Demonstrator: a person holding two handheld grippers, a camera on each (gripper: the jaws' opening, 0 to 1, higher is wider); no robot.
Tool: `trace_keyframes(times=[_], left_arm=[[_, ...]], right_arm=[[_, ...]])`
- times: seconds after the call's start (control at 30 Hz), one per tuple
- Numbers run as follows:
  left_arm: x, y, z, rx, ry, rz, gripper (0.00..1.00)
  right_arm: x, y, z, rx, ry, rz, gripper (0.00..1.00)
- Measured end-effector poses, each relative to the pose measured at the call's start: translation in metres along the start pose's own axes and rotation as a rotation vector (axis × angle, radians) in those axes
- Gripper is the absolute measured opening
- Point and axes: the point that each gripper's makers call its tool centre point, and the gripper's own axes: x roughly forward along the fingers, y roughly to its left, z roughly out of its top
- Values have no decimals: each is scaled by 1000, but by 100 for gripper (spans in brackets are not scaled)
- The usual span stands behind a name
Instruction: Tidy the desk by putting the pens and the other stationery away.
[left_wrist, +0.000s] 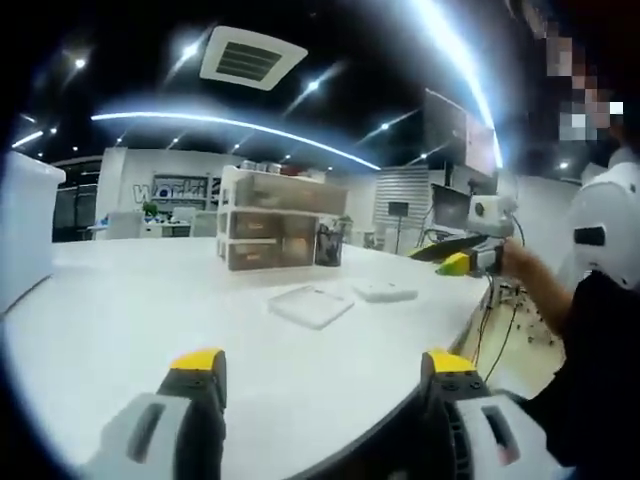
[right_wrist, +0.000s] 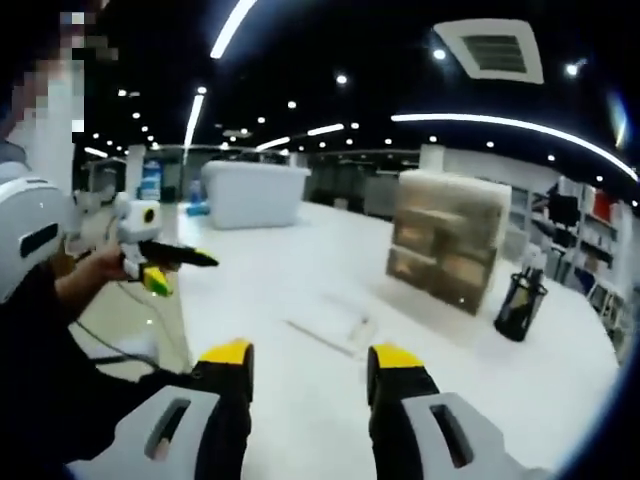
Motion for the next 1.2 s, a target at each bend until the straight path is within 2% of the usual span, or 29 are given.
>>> trace_keyframes(times=[0.2, 0.37, 0.5, 0.7, 0.97, 1.07, 1.2], left_arm=[[-4, -1, -1, 19, 4, 4, 79], [-6, -1, -2, 27, 11, 8, 79], [-8, 0, -3, 22, 10, 13, 78], [-8, 0, -6, 14, 17, 12, 78], [-11, -1, -5, 10, 16, 8, 78], [-13, -2, -5, 7, 15, 9, 78], [-15, -2, -4, 5, 12, 11, 78]], right_arm=[[31, 7, 11, -30, 110, 96, 41], [52, 1, 14, -63, 180, 123, 38], [67, 0, 18, -41, 210, 162, 36], [87, 1, 15, -58, 259, 186, 34], [110, -9, 10, -97, 331, 186, 32], [116, -25, 6, -131, 369, 154, 31], [121, -45, 0, -126, 404, 126, 29]])
